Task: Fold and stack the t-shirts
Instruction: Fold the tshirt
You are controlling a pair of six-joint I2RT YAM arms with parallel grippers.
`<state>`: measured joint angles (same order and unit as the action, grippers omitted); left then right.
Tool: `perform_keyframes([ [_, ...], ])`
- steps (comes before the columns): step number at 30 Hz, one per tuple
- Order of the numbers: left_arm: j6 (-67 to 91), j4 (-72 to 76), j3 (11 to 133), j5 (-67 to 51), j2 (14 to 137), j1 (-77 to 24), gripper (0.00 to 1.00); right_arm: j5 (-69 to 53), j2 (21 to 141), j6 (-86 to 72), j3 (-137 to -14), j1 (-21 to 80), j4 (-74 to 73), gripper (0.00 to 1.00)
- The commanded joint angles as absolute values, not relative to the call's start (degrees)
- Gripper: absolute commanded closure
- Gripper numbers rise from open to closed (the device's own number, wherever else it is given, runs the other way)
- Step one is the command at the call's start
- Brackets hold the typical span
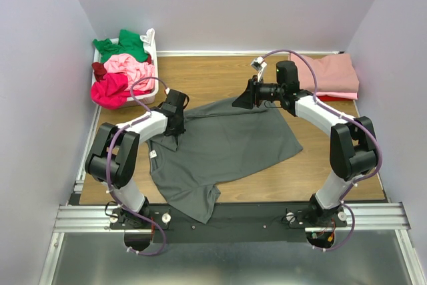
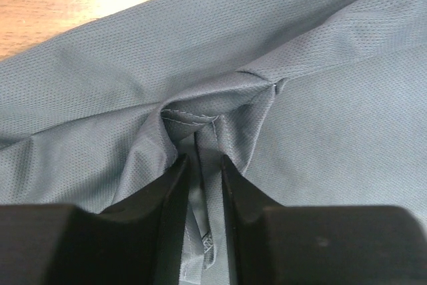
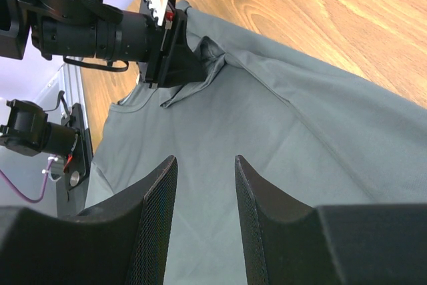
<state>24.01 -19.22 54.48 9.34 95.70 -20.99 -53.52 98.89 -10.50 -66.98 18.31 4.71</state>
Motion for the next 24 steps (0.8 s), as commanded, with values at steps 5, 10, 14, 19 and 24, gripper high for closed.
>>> perform_keyframes([
  [5,23.6,-17.9,54.5,7.2,95.4,-21.4,0.76,-54.8,99.8,-10.6,-66.1,18.0,5.9,0.53],
  [10,23.7,-18.0,54.1,6.3,94.0,-21.6,0.88,-54.8,99.8,-10.6,-66.0,18.0,5.9,0.53],
  [14,23.6,-18.4,54.0,5.9,93.3,-21.6,0.99,-54.8,99.8,-10.7,-66.0,17.9,5.9,0.53],
  [19,23.7,-18.3,53.6,5.1,92.0,-21.6,1.00,-54.8,99.6,-10.7,-66.0,18.0,5.9,0.53],
  [24,23.9,-18.3,53.1,2.5,88.2,-22.1,1.00,-54.8,99.6,-10.8,-66.0,17.9,5.9,0.53],
])
